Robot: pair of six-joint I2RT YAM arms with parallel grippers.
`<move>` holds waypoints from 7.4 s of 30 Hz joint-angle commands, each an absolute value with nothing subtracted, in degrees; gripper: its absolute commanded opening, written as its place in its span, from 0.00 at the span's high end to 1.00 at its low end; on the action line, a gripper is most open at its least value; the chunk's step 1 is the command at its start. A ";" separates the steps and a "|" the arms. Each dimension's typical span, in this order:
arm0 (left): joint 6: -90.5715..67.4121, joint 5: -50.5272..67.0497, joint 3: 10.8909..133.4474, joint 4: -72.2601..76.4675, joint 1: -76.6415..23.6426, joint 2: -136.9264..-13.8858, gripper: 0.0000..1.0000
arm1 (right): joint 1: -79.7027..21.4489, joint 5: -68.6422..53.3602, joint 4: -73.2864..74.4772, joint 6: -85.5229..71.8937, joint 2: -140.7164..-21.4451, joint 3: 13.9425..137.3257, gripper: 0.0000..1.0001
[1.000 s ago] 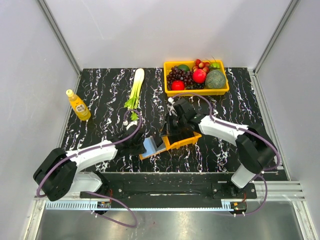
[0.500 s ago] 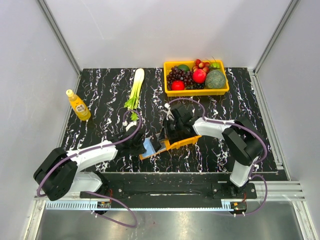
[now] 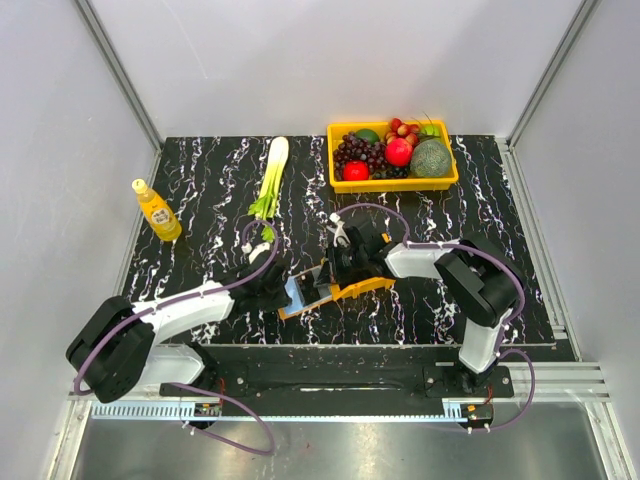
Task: Put the credit cards into the card holder
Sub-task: Insert the credit card into the card holder, then pick up the credit card from the storage box.
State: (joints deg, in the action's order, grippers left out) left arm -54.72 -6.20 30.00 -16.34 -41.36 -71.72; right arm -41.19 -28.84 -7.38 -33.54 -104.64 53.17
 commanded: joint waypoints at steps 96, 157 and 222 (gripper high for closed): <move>-55.72 -5.88 21.80 -14.41 -35.51 -66.97 0.92 | -51.07 -22.94 0.53 -39.90 -112.07 63.72 0.83; -52.38 -5.63 24.70 -15.03 -35.51 -68.38 1.00 | -32.52 -24.43 14.06 -26.89 -95.54 61.52 0.82; -51.59 -4.48 25.05 -14.77 -35.51 -69.78 1.00 | -33.40 -24.25 13.54 -26.81 -101.34 63.54 0.65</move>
State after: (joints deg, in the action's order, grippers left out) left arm -52.34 -6.15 25.28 -13.10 -35.24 -67.96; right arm -32.75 -23.66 13.28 -27.22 -100.07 61.30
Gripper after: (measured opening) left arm 0.016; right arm 0.353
